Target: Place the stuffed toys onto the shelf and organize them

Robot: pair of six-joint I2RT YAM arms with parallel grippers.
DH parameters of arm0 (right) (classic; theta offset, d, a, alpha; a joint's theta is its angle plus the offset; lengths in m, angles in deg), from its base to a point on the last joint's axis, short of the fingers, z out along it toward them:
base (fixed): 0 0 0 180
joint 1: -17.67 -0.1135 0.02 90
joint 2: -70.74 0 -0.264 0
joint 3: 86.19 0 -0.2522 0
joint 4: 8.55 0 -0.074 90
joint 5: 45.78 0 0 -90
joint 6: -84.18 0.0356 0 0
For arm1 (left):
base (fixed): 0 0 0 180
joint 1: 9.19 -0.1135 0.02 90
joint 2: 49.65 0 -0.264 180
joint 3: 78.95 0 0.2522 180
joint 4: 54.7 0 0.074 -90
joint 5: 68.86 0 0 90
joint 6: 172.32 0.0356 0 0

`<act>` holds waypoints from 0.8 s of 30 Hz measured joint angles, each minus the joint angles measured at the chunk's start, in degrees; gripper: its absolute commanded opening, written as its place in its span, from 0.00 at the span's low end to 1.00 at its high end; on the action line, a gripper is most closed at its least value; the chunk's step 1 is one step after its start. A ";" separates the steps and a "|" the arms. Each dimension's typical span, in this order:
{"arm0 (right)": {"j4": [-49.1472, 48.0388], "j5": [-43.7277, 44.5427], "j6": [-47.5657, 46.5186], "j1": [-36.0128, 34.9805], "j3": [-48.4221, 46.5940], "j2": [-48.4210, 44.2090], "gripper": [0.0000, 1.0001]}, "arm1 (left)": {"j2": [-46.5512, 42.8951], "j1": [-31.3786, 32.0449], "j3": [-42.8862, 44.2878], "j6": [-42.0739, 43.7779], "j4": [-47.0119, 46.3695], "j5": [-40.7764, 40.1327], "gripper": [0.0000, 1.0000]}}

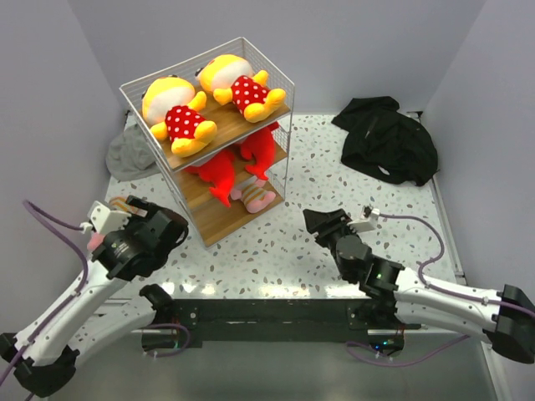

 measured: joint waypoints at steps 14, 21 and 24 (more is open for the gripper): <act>8.26 0.24 -9.25 0.00 3.23 -17.16 0.59 | 5.84 -31.28 -3.93 14.80 -19.74 7.98 0.91; 12.04 0.31 -10.12 0.00 3.58 -21.03 0.59 | 16.68 -51.12 -5.64 24.22 -32.44 22.08 0.96; 12.48 0.57 -10.86 0.00 3.61 -21.22 0.60 | 20.15 -54.90 -5.79 25.29 -35.41 25.44 0.96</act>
